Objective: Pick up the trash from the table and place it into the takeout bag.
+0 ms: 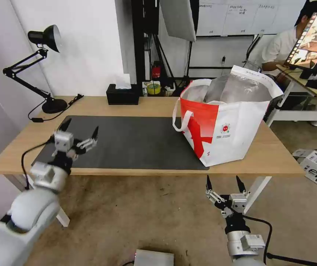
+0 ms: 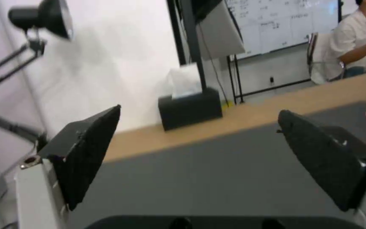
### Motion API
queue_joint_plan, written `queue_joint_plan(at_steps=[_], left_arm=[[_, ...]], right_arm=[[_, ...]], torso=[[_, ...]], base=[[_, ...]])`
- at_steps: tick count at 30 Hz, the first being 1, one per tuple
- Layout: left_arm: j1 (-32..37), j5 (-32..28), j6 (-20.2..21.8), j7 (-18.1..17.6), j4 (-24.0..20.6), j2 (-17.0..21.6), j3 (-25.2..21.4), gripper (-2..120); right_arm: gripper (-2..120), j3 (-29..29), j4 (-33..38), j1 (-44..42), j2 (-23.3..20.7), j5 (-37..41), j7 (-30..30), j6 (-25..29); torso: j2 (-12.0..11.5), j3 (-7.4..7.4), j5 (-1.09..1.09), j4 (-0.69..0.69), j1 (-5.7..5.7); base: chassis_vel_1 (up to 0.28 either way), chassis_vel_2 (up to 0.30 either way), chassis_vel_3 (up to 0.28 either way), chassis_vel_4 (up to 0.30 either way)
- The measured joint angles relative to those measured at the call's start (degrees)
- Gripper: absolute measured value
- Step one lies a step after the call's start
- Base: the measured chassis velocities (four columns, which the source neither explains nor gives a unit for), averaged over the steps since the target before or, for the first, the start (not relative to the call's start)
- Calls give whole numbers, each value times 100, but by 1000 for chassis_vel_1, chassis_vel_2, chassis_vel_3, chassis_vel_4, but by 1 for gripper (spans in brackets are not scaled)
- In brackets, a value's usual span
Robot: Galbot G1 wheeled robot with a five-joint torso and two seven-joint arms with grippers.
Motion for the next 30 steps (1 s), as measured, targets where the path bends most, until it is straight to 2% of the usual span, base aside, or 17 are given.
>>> queue_joint_plan(at_steps=[2,5,6,8,9,11,12,15,19,22,30], left_arm=[[136,61,-96,69,36,-138,-46,100],[486,238,-386,309,161,-636,-163,100],[486,238,-386,309,161,-636,-163,100],[600,312,-557,471,251,-932,-224,100],[600,312,-557,471,251,-932,-224,100],[728,369,-751,667,339,-1265,-339,100],[728,369,-751,667,339,-1265,-339,100],[873,454,-971,850,450,-1579,-478,100],[975,508,-1144,959,561,-1729,-535,100],[1104,594,-1447,1137,774,-1929,-611,100],[1104,610,-1563,1214,882,-2065,-617,100]], right_arm=[[100,21,-1,-11,-1,-13,1,5],[100,74,-7,-40,-4,-78,1,34],[100,74,-7,-40,-4,-78,1,34],[100,93,-17,-50,0,-120,1,45],[100,93,-17,-50,0,-120,1,45],[100,108,-36,-62,20,-174,1,79],[100,108,-36,-62,20,-174,1,79],[100,115,-72,-66,47,-221,2,111],[100,122,-99,-73,62,-238,5,121],[100,122,-152,-78,87,-257,9,122],[100,114,-205,-86,119,-292,15,122]], torso=[[0,0,0,0,0],[0,0,0,0,-1],[0,0,0,0,-1],[0,0,-1,0,0],[0,0,-1,0,0],[0,0,0,0,0],[0,0,0,0,0],[0,0,0,-1,0],[0,0,0,0,0],[0,0,-1,0,0],[0,0,0,0,1]], base=[[0,0,0,0],[0,0,0,0],[0,0,0,0],[0,0,0,0],[0,0,0,0],[0,0,0,0],[0,0,0,0],[0,0,0,0],[0,0,0,0],[0,0,0,0],[0,0,0,0]])
